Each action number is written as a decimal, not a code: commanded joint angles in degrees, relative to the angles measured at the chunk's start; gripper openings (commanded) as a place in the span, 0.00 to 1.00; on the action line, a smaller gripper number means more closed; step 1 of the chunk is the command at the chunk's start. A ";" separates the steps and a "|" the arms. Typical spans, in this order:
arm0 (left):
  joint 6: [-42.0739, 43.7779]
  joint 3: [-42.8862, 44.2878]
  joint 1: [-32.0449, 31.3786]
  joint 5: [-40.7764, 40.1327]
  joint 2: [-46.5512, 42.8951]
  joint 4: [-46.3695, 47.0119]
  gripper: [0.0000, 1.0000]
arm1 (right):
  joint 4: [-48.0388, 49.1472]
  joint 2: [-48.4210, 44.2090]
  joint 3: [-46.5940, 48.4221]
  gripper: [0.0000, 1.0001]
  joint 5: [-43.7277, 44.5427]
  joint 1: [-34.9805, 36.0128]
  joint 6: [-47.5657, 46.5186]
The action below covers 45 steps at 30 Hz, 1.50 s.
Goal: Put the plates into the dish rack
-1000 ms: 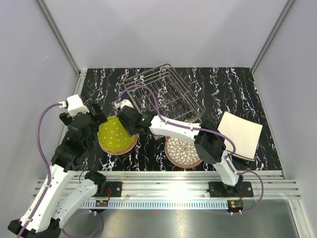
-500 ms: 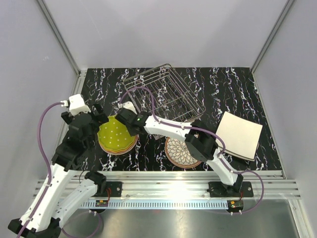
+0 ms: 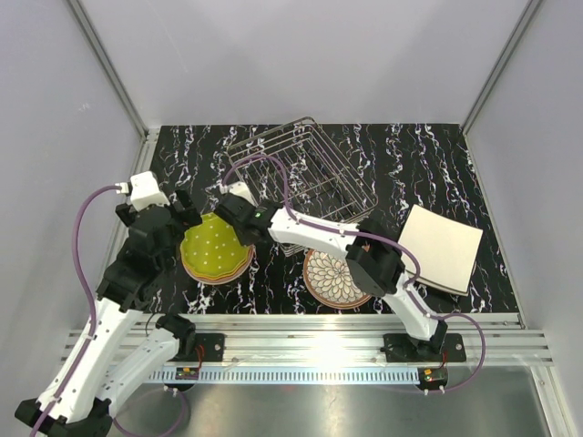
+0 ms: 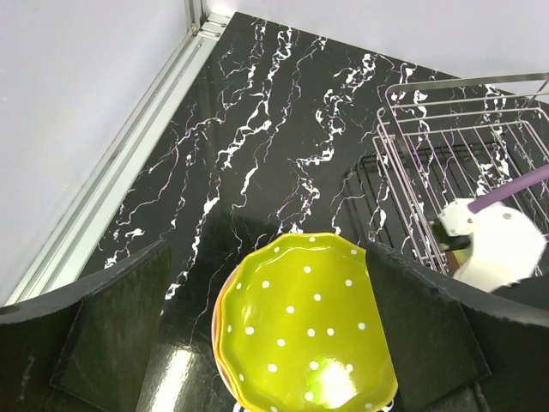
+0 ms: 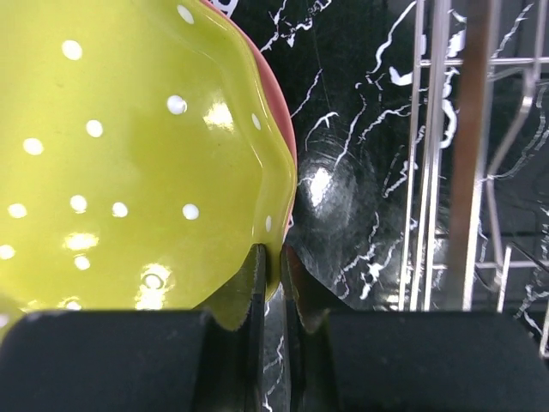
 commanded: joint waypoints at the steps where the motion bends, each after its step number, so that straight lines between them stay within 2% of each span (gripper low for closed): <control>1: 0.82 0.02 -0.16 0.36 0.43 2.26 0.99 | -1.38 -6.72 0.69 0.00 2.47 -0.12 -0.23; 8: 1.26 -0.16 -0.16 -0.26 0.78 2.44 0.99 | 0.81 -12.79 -3.52 0.00 -2.18 -0.12 -0.32; 21: 0.91 -0.34 -0.25 2.11 4.20 2.44 0.99 | 3.28 -19.47 -10.29 0.00 0.00 -0.12 0.04; 24: -0.14 -0.07 -0.25 5.54 6.05 1.48 0.99 | 2.57 -20.70 -10.73 0.00 2.02 -0.21 -0.84; 29: -6.73 2.38 0.54 9.32 12.27 -3.00 0.99 | 1.43 -21.67 -11.34 0.00 5.36 -0.39 -2.51; 33: -12.08 1.60 3.96 15.72 14.93 -6.87 0.99 | 3.53 -22.63 -16.34 0.00 4.67 -1.17 -2.08; 38: -18.42 -1.74 8.44 26.26 13.79 -4.87 0.99 | 5.65 -23.87 -20.66 0.00 4.75 -1.35 -1.37; 45: -25.89 -8.67 9.15 31.90 14.93 -0.91 0.99 | 5.73 -25.62 -22.16 0.00 4.93 -2.85 -2.07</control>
